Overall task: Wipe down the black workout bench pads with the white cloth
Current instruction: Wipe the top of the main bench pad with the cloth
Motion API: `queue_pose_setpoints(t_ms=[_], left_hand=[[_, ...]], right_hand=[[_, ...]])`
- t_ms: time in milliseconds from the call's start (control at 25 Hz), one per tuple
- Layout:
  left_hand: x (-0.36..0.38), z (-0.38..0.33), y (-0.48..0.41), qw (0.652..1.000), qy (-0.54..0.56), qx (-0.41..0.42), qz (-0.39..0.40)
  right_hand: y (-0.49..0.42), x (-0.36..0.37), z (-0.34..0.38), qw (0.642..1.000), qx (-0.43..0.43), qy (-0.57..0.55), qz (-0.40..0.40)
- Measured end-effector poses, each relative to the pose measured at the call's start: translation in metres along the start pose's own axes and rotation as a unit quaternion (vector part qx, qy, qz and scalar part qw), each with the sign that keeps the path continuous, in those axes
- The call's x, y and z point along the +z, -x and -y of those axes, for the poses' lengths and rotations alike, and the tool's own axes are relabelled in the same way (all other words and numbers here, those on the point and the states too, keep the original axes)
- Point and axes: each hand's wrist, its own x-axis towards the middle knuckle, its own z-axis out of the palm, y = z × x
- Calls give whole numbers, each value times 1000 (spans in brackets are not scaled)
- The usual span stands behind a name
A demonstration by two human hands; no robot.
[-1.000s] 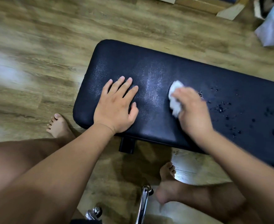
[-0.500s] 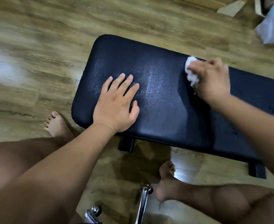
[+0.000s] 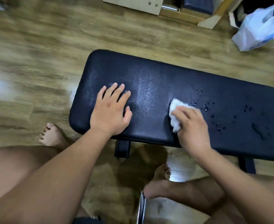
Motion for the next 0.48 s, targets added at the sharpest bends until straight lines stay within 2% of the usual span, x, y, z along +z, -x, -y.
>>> queue_pose_setpoints(t_ms=[120, 200, 280, 480], left_hand=[[1, 0, 2, 1000, -5, 4, 2], [2, -1, 2, 1000, -11, 7, -2], [3, 1, 2, 1000, -12, 8, -5], [6, 0, 2, 1000, -6, 10, -26]], right_hand=[[58, -11, 12, 998, -22, -30, 42], [59, -14, 5, 996, -48, -35, 62], [30, -10, -9, 996, -55, -25, 72], [-99, 9, -59, 998, 12, 44, 48]])
